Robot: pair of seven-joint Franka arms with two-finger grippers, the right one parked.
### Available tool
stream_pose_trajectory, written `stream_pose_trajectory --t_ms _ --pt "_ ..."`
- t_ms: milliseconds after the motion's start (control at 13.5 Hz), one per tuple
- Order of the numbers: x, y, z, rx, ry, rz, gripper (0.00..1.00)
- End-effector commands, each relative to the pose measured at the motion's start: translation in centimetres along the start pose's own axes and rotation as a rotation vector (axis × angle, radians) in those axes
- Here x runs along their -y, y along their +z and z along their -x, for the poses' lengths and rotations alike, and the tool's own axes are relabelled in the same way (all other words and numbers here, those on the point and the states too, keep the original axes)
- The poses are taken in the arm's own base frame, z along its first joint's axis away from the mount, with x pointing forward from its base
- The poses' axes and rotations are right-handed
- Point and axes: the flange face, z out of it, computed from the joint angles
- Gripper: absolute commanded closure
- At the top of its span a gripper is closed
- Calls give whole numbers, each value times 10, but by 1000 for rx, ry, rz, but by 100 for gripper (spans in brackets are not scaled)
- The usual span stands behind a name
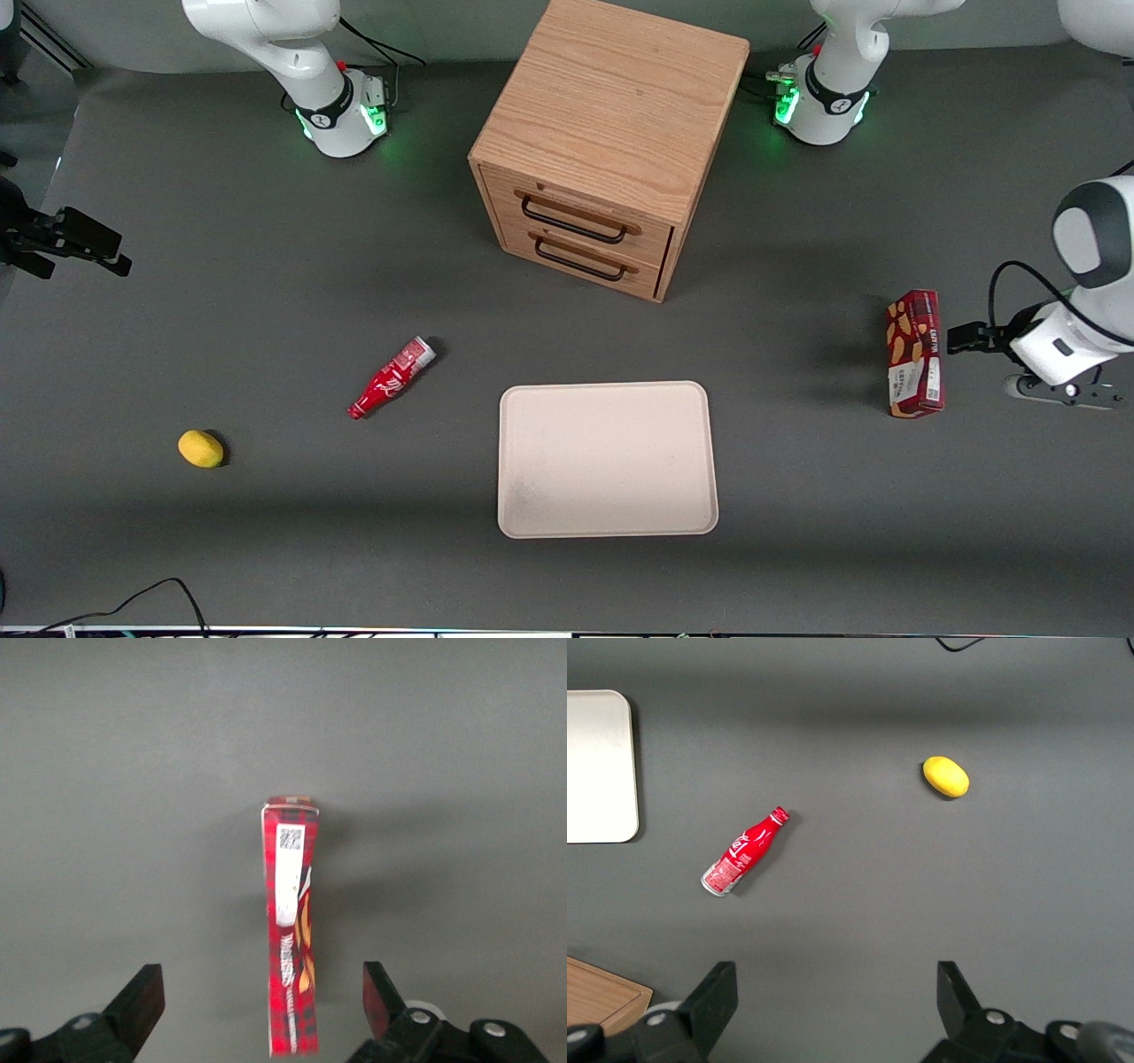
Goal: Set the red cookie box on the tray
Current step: 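Lower the open left gripper onto the red cookie box and close, then lift the red cookie box up with the left gripper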
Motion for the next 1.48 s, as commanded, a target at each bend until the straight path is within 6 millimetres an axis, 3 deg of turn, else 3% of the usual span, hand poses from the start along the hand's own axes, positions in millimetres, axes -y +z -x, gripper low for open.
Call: stream_pose_trajectory --t_ms 0,222,593,667,741,815,963,1037,1259,1407 --pt "-5 46 17 -58 3 3 0" --pt "-9 87 18 -85 39 -20 0" --pt "-7 114 20 -106 52 -37 0" --pt "-7 118 22 -115 51 -41 5" --pt "-8 118 22 -119 52 -41 15" --pt "-9 118 22 -119 53 -40 32" --pt "-9 118 22 -120 54 -39 79" --pt "-8 118 22 -120 53 -39 97" --pt "-7 112 22 -120 51 -37 100" --pt "-8 86 21 -120 52 -27 100"
